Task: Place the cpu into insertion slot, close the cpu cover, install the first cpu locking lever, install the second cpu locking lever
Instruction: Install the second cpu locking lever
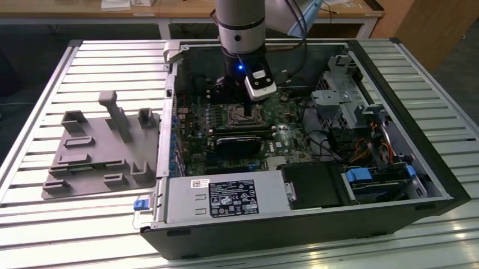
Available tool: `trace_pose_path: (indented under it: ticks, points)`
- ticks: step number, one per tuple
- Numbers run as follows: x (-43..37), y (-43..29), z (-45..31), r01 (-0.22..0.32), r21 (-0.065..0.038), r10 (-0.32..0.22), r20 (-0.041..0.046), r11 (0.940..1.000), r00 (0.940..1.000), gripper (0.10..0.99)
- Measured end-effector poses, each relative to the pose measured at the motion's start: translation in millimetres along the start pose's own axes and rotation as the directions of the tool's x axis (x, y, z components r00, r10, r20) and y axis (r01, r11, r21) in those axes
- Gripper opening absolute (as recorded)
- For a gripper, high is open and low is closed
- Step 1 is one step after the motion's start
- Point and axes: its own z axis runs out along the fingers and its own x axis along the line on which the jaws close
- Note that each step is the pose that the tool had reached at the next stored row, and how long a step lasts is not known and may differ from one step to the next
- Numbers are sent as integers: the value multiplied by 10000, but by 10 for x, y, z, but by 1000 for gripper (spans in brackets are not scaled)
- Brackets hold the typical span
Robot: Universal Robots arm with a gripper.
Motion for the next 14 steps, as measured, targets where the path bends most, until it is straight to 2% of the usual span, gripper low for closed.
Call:
trace_pose_path:
  ticks: [6, 14]
  points:
    - [-18, -74, 26, 39, -4, -39, -1, 10000, 10000, 106]
    - [11, -100, 76, 415, -52, -415, -14, 9991, 9991, 106]
